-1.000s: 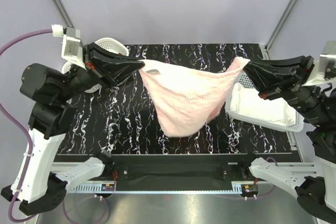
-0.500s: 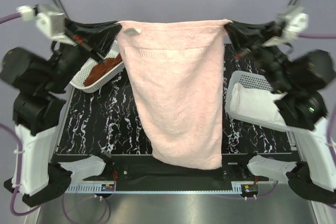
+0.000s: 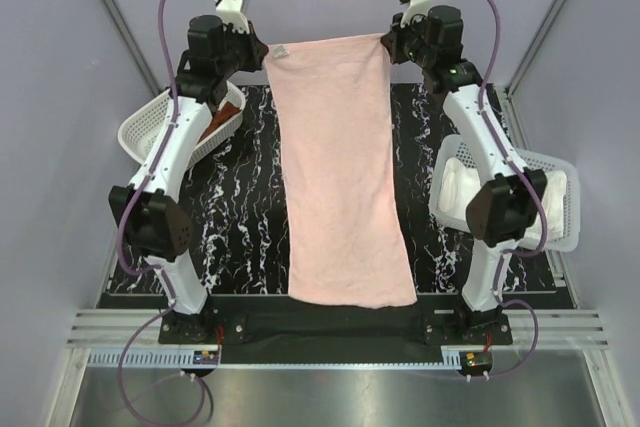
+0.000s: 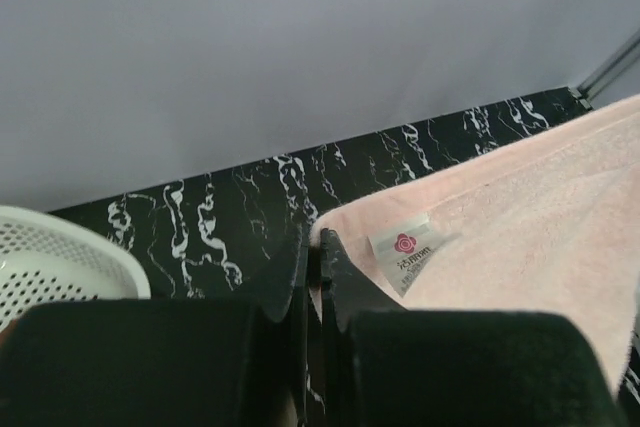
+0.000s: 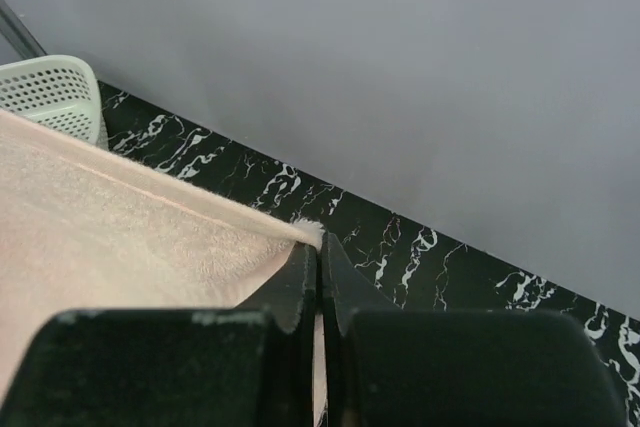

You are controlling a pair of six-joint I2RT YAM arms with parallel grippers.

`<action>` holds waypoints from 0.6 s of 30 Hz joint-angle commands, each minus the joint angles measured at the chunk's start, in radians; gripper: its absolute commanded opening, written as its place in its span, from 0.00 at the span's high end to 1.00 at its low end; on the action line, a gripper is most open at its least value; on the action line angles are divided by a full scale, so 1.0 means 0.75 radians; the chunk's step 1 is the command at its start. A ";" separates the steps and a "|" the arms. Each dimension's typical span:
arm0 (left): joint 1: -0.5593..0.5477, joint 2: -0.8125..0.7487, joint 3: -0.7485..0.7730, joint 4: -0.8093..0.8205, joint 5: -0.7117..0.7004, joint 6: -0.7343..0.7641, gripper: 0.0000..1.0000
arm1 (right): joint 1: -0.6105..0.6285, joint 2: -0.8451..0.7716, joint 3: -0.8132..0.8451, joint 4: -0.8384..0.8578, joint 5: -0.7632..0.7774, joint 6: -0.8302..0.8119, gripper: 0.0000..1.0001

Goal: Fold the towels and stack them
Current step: Flatten out the crumpled towel, then fold the towel

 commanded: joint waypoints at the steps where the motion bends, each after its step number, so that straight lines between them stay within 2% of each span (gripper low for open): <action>1: 0.051 0.139 0.185 0.261 0.057 -0.024 1.00 | -0.060 0.094 0.199 0.066 -0.144 0.035 1.00; 3: 0.059 0.203 0.189 0.363 0.102 -0.016 1.00 | -0.086 0.172 0.218 0.093 -0.175 0.033 1.00; 10: 0.078 0.440 0.277 0.446 0.231 0.013 1.00 | -0.115 0.326 0.237 0.116 -0.246 -0.045 1.00; 14: 0.086 0.446 0.230 0.458 0.270 0.017 1.00 | -0.119 0.340 0.175 0.110 -0.267 -0.084 1.00; 18: 0.086 0.348 0.026 0.413 0.332 0.106 1.00 | -0.119 0.281 0.008 0.081 -0.275 -0.125 1.00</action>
